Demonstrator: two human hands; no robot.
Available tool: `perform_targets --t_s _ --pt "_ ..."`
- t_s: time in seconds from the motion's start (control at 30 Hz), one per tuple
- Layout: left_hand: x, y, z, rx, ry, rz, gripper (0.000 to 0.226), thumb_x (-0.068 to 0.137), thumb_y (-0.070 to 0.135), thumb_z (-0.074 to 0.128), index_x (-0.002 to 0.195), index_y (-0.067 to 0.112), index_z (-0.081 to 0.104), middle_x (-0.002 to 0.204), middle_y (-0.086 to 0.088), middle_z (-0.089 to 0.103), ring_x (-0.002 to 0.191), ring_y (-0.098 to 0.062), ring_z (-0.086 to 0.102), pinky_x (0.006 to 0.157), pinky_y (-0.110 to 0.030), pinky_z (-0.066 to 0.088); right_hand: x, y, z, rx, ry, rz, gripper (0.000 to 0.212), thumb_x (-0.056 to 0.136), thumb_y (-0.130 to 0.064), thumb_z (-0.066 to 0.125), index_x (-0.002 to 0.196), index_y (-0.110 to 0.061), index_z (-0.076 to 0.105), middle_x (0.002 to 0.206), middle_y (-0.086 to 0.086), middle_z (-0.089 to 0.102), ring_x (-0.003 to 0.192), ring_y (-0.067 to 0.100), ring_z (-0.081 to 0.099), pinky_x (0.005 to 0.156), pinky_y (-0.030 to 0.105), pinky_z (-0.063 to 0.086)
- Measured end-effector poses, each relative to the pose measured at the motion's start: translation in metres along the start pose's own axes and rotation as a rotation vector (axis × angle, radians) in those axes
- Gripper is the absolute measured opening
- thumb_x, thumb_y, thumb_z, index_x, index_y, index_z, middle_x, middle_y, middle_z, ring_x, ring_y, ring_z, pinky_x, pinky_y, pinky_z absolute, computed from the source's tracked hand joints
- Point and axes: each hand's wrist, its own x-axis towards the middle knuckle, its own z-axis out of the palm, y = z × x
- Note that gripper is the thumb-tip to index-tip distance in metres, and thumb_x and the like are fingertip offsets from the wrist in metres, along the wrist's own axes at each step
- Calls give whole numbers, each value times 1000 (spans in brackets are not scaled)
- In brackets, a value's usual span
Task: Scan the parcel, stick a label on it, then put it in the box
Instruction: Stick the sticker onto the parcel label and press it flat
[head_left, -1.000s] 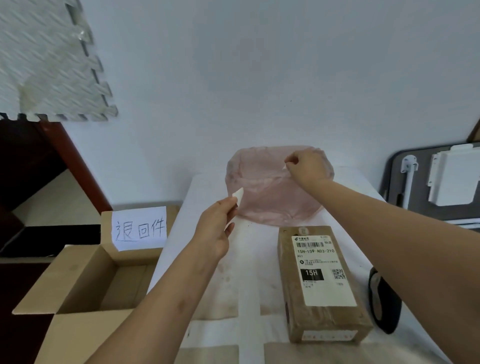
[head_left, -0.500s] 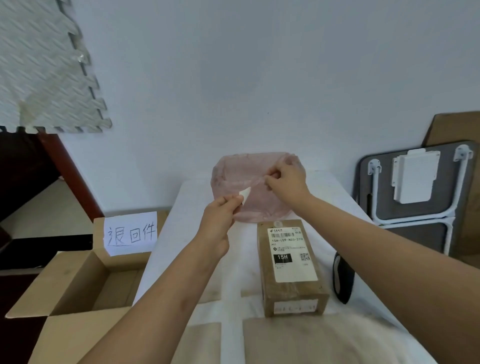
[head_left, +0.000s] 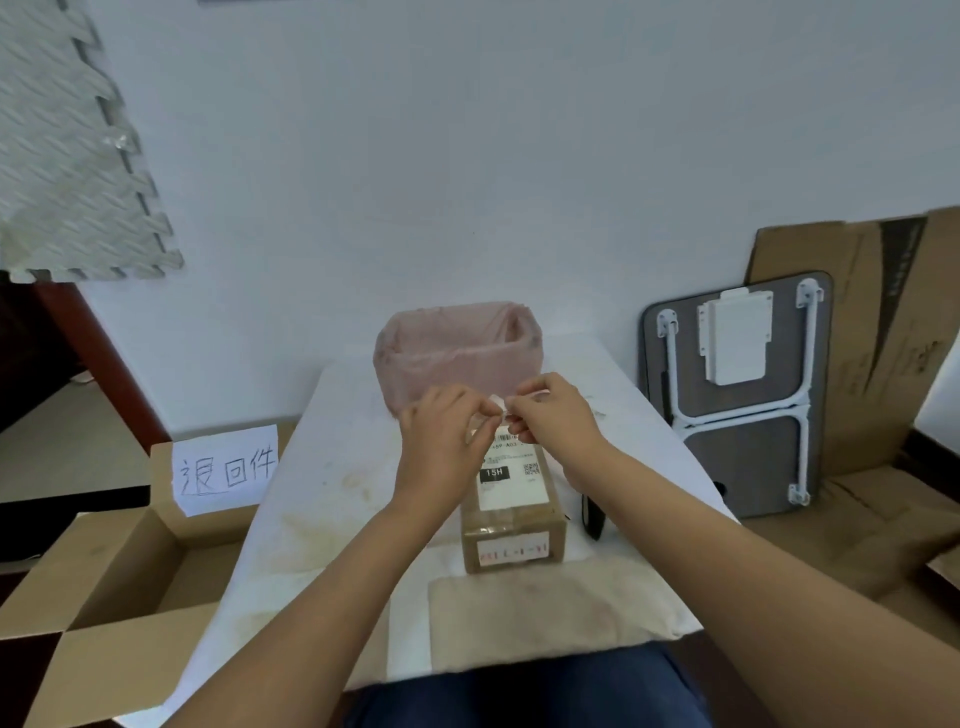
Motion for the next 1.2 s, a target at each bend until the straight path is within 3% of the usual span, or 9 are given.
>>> perform_targets --t_s 0.2,0.37,0.5,0.6,0.77,0.87,0.93,1.03,1.2 --pt "-14 9 10 -12 -40 56 13 90 32 64 103 30 68 105 16 62 102 -7 53 87 -27 24 -16 16 -15 -2 99 -58 9 85 -10 62 86 -15 54 85 11 68 65 15 64 71 31 56" --pt "-29 -19 22 -162 -308 -345 50 89 39 64 136 34 48 141 6 47 128 -20 46 105 -49 37 -22 41 -23 -81 186 -23 12 86 -13 64 80 -21 58 78 0 66 65 11 67 82 38 58" --pt "-48 -29 25 -283 -530 -432 66 90 47 60 149 33 33 159 10 21 138 -8 32 110 -31 31 -29 51 -23 -81 194 -7 12 88 -9 59 85 -20 61 94 7 67 77 14 69 61 13 51" --pt "-54 -28 24 -199 -505 -444 60 91 48 58 147 33 39 162 12 17 142 -14 32 113 -39 31 -32 55 -22 -96 202 7 16 88 -10 59 83 -24 62 101 7 66 97 21 66 47 3 43" --pt "-72 -22 17 -120 -529 -420 61 90 51 57 147 34 39 162 9 17 142 -19 32 112 -49 32 -38 58 -18 -105 148 15 13 88 -9 57 96 -15 65 91 1 66 88 19 69 62 21 50" --pt "-77 -19 11 -67 -510 -408 53 89 50 58 139 36 48 159 9 25 142 -20 33 112 -50 30 -41 63 -16 -181 89 -5 16 87 -12 58 99 -18 67 82 -4 63 78 13 62 66 25 50" --pt "-73 -15 6 -133 -392 -413 37 89 43 62 125 36 60 146 11 45 134 -17 43 109 -50 33 -41 63 -17 -256 42 -41 16 87 -12 60 98 -18 69 72 -7 56 71 10 56 71 28 50" --pt "-59 -10 1 -312 -261 -478 21 87 33 67 108 33 68 108 23 64 111 -9 59 102 -46 43 -40 58 -17 -340 0 -88 16 87 -10 62 99 -16 70 65 -9 51 63 5 51 65 20 44" --pt "-43 -7 10 -387 -298 -537 22 80 42 71 100 34 69 89 18 72 93 -3 66 96 -46 48 -40 57 -15 -424 -31 -144 18 87 -12 63 103 -16 71 63 -10 52 60 2 50 57 9 37"
